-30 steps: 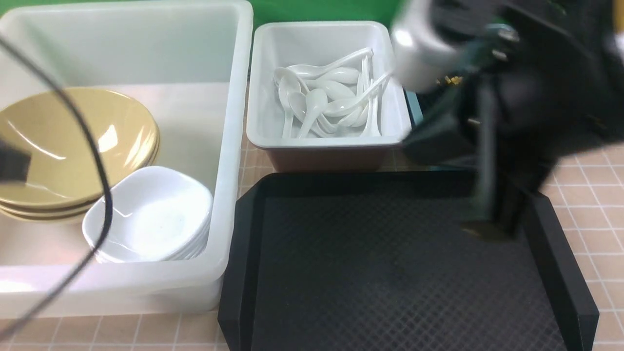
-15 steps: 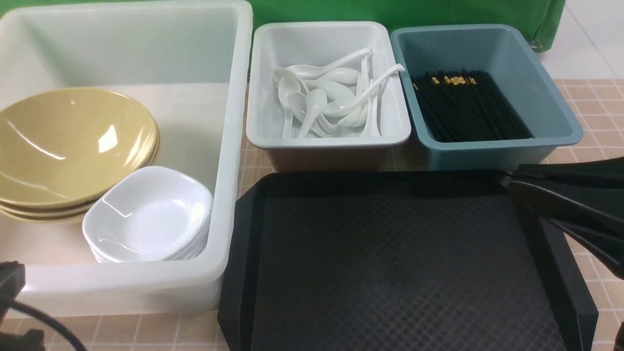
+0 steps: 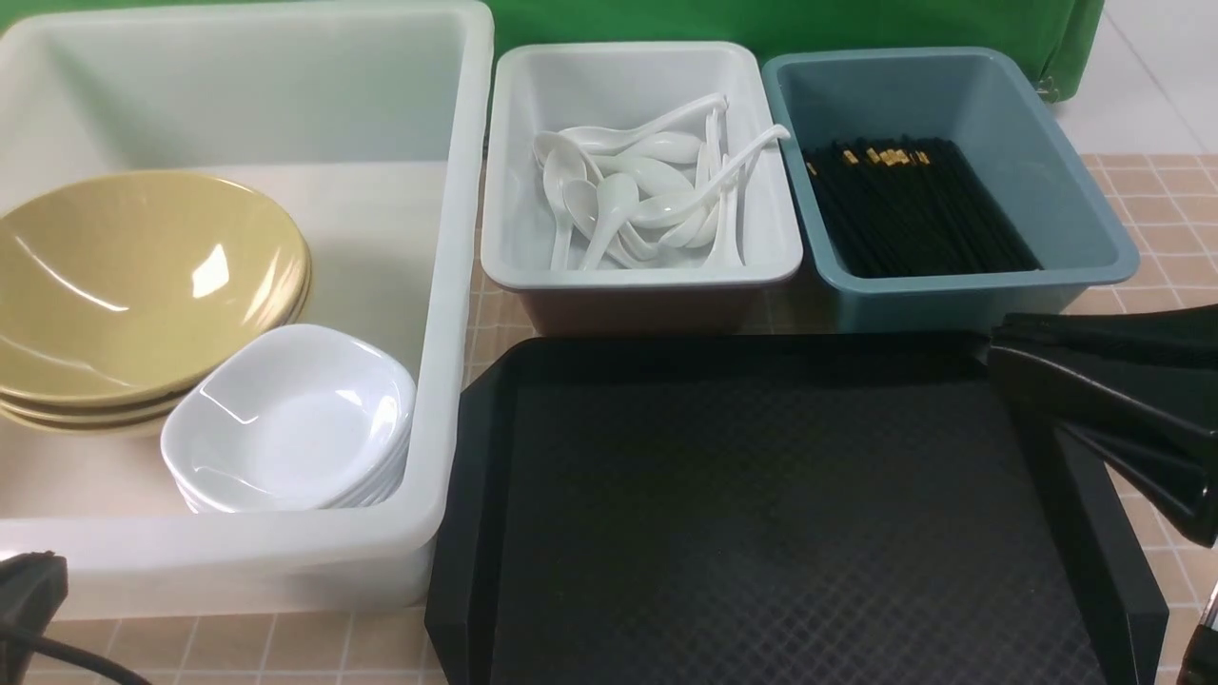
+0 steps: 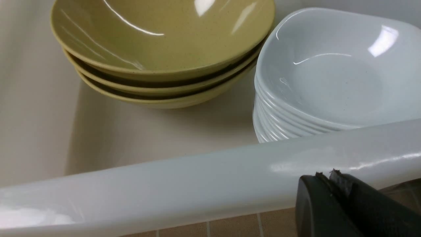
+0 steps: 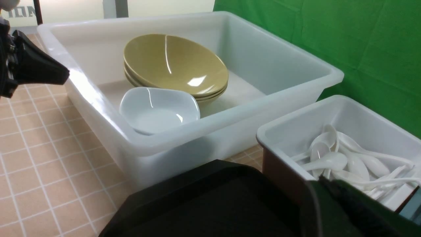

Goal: On brown table put chopsticks spoon bowls plates into blue grey white boxes.

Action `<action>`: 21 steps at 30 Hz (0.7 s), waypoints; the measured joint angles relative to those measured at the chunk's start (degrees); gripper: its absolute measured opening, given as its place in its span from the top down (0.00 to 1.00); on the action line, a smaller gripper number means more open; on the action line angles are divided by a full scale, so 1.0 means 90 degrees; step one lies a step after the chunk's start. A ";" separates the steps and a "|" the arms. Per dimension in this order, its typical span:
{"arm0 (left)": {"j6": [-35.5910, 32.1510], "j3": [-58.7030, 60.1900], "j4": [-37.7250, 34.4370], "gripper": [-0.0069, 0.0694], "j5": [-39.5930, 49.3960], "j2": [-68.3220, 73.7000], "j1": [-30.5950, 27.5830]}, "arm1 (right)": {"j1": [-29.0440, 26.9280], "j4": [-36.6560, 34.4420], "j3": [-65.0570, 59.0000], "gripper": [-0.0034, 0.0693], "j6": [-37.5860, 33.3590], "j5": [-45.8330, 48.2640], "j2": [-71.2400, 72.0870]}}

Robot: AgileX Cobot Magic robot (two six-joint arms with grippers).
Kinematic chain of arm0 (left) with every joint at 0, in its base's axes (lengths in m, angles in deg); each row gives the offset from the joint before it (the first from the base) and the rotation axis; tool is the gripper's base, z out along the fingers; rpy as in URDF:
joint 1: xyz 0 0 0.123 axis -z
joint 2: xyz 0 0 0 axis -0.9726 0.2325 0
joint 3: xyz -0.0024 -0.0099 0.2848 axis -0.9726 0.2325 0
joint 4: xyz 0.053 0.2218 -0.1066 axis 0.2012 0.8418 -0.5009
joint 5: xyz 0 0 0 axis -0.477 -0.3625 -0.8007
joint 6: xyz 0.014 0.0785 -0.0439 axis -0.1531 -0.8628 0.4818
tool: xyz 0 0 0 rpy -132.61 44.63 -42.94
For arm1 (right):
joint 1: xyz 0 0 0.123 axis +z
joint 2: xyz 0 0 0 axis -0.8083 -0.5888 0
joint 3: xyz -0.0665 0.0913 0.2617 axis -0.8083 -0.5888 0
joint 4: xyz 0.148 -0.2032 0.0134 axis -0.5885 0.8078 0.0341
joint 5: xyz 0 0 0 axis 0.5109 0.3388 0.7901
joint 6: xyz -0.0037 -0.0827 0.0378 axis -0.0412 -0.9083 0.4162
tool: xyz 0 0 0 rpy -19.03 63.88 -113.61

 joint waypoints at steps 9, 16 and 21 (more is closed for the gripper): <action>0.0000 0.0000 0.0000 0.91 -0.0005 0.0000 0.0000 | -0.0012 0.0064 -0.0007 0.85 0.0013 0.0039 0.0000; 0.0000 0.0000 0.0000 0.91 -0.0005 0.0000 0.0000 | -0.0728 0.0181 -0.0912 0.90 0.0172 -0.0723 0.0517; 0.0000 0.0000 0.0000 0.91 -0.0005 0.0000 0.0000 | -0.2238 0.0181 -0.2329 0.90 0.0725 -0.1936 0.1509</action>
